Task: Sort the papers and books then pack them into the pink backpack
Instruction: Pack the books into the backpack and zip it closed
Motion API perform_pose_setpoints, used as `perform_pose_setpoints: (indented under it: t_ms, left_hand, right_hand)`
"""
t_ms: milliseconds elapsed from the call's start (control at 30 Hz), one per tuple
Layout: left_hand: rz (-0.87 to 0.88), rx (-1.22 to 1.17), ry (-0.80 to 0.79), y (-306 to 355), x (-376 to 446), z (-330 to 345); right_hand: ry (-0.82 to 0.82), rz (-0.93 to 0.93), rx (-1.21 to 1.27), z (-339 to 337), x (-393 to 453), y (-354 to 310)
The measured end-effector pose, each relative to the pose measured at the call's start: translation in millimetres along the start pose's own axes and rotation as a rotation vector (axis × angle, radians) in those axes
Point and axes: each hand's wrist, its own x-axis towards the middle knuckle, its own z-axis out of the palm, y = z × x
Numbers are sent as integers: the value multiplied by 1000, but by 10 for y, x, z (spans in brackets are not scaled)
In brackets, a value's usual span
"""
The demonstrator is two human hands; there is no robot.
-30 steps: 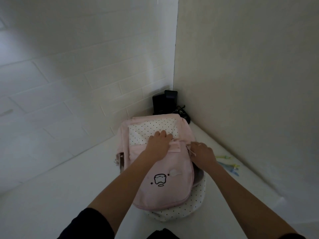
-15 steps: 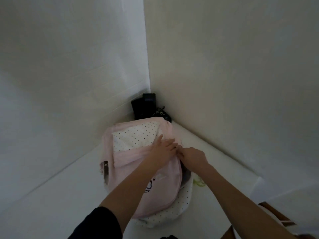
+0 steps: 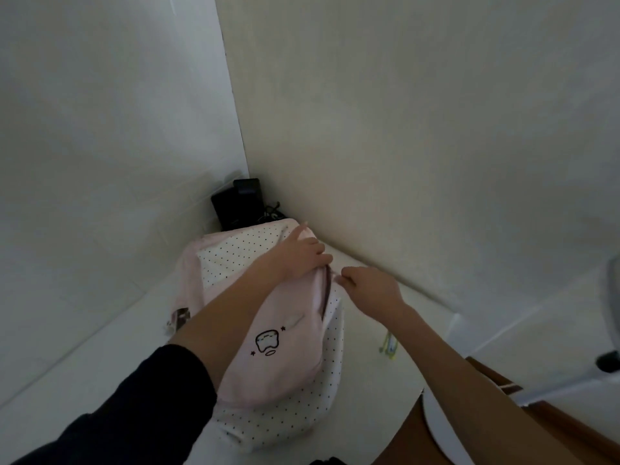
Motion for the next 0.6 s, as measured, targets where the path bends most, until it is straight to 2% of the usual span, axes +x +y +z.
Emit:
perform_pose_setpoints:
  t_ms: [200, 333, 400, 500, 533, 600]
  left_hand:
    - [-70, -46, -50, -41, -168, -35]
    - [-61, -59, -69, -5, -135, 13]
    - [-88, -70, -92, -16, -118, 32]
    - [-170, -75, -106, -67, -77, 73]
    - [-203, -89, -107, -80, -66, 89]
    - [-271, -141, -106, -81, -62, 108]
  right_hand:
    - [-45, -35, 46, -29, -26, -128]
    - [-197, -66, 3, -76, -78, -224]
    - [-328, -125, -55, -126, -141, -241]
    - [-585, -183, 135, -17, -345, -350]
    - [-591, -184, 238, 27, -411, -406]
    - [-485, -137, 409, 91, -454, -462]
